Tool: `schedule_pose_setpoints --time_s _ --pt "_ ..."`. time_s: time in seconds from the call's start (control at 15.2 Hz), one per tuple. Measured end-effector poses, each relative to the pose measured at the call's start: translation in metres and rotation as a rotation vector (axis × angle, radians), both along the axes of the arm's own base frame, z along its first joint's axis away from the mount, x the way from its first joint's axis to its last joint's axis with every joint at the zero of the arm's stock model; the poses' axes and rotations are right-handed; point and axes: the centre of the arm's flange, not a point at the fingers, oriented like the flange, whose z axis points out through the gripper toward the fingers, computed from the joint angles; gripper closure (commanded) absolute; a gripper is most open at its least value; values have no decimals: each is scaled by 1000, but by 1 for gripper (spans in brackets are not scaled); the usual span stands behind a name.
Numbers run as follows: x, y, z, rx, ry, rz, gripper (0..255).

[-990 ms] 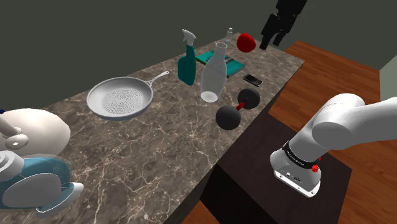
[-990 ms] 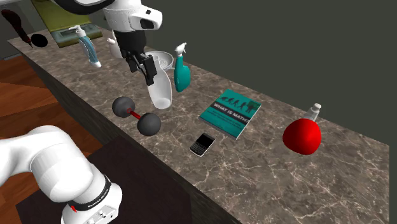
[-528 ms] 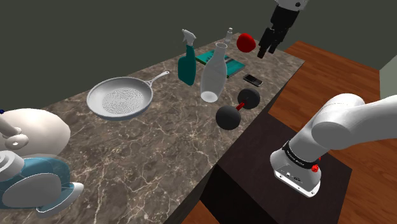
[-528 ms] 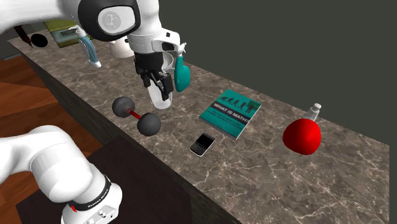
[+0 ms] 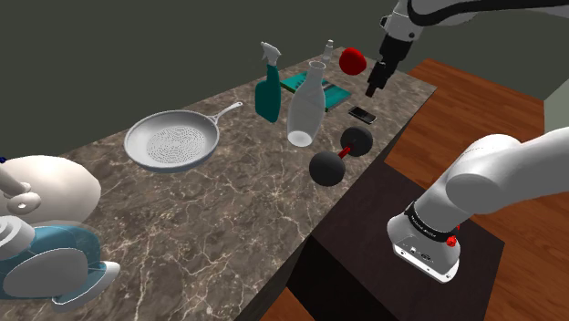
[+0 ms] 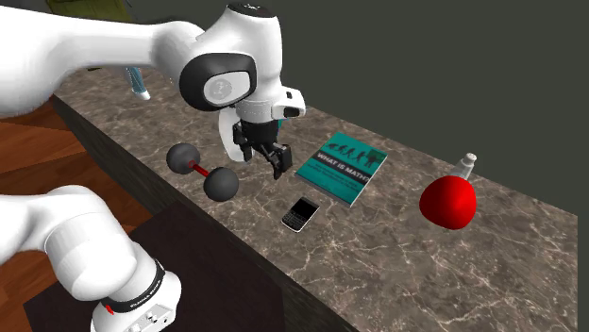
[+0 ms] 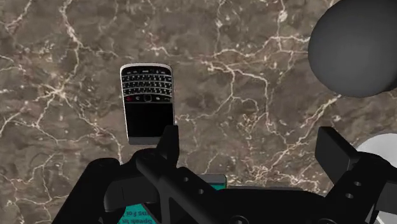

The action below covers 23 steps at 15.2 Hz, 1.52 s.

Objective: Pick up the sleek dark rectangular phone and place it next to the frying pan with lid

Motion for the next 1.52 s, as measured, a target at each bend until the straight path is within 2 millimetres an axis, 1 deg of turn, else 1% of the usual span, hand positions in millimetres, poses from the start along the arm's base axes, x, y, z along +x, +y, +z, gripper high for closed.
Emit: schedule_pose_setpoints --time_s 0.07,0.13,0.26,0.4,0.66,0.73,0.99,1.19,1.32,1.52 --pt "6 -6 -13 1 3 12 0" --pt "11 -18 -20 1 4 23 0" --pt "19 -33 -42 2 9 48 0" --pt "28 -49 -56 3 12 72 0" --pt "43 -83 -96 5 20 120 0" --pt "47 -87 -102 5 21 127 0" --pt "49 -92 -125 4 22 134 0" --pt "50 -91 -142 4 22 135 0" --pt "50 -91 -147 3 22 135 0" --pt "50 -90 -148 3 21 135 0"
